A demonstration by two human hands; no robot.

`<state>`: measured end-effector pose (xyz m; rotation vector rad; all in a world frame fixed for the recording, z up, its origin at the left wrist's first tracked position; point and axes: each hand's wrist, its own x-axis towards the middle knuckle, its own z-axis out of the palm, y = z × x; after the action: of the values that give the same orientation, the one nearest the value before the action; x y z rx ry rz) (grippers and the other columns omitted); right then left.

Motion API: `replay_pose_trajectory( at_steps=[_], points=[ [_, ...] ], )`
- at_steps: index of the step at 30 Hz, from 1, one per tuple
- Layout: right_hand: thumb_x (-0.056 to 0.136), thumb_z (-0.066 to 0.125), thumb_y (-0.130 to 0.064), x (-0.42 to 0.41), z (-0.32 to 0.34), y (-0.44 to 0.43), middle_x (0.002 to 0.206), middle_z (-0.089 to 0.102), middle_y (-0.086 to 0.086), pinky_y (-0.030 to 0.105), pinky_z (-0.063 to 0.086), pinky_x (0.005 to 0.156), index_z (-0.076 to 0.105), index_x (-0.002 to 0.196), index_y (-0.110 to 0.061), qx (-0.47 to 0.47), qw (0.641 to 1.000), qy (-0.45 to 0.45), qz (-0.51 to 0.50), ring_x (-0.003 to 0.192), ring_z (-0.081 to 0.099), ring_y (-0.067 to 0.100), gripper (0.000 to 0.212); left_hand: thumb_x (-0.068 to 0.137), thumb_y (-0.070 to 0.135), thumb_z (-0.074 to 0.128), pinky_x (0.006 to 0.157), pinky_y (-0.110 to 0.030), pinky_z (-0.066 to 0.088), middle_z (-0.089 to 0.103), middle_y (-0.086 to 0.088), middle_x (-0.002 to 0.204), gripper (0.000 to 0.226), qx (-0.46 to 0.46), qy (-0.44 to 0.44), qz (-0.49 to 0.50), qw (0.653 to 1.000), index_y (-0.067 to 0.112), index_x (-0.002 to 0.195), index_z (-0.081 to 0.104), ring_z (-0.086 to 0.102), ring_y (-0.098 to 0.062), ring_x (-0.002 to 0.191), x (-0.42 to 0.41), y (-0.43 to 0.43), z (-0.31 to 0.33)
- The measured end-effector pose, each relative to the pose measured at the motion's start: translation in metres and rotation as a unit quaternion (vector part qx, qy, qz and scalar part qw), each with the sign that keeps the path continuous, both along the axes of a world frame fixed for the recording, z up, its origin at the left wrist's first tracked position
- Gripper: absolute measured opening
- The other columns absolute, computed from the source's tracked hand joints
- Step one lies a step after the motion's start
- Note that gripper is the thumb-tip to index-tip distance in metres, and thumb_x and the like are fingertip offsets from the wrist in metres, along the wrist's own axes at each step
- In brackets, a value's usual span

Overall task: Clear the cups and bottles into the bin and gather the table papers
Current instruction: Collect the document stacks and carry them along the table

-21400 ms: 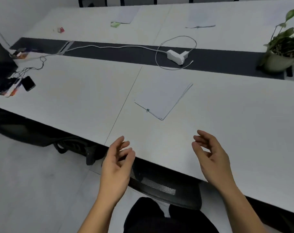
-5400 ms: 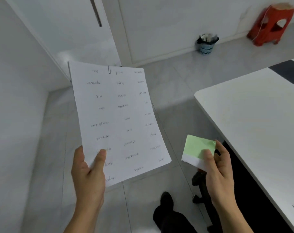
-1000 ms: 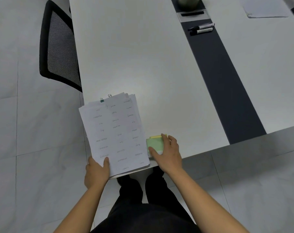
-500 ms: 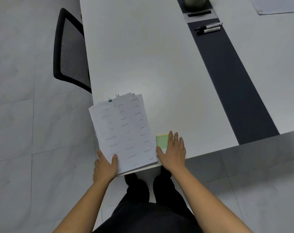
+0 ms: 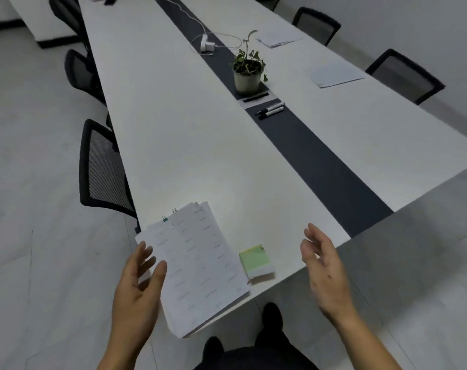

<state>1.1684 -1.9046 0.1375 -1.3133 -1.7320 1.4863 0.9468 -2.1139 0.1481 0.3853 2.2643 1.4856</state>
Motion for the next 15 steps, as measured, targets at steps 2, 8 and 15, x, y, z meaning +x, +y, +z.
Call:
replay_pose_trajectory(
  at_steps=[2,8,15],
  points=[
    [0.091,0.056,-0.042,0.019,0.009,-0.013,0.138,0.056,-0.017,0.032,0.047,0.102,0.045,0.144,-0.035,-0.008,0.997,0.037,-0.062,0.123,0.055,-0.001,0.054,0.092,0.024,0.06,0.097,-0.035,0.044,0.056,0.007,0.137,0.059,0.038,-0.011,-0.011,0.999,0.027,0.147,0.041,0.055,-0.015,0.124,0.002,0.003,0.008],
    [0.09,0.055,-0.039,0.077,0.014,-0.056,0.136,0.057,-0.019,0.017,0.042,0.094,0.045,0.138,-0.042,-0.016,0.983,0.023,-0.184,0.12,0.054,-0.012,0.049,0.094,0.02,0.06,0.1,-0.035,0.045,0.057,0.011,0.138,0.057,0.061,-0.05,-0.133,0.988,0.032,0.147,0.04,0.056,-0.009,0.125,0.022,0.041,-0.002],
    [0.088,0.055,-0.036,0.156,0.039,-0.086,0.134,0.061,-0.02,0.006,0.044,0.096,0.048,0.137,-0.042,0.051,0.936,0.045,-0.345,0.124,0.055,-0.006,0.05,0.096,0.02,0.059,0.096,-0.028,0.046,0.06,0.019,0.134,0.055,0.081,-0.052,-0.322,0.942,0.039,0.145,0.042,0.058,-0.002,0.121,0.1,0.121,0.019]
  ],
)
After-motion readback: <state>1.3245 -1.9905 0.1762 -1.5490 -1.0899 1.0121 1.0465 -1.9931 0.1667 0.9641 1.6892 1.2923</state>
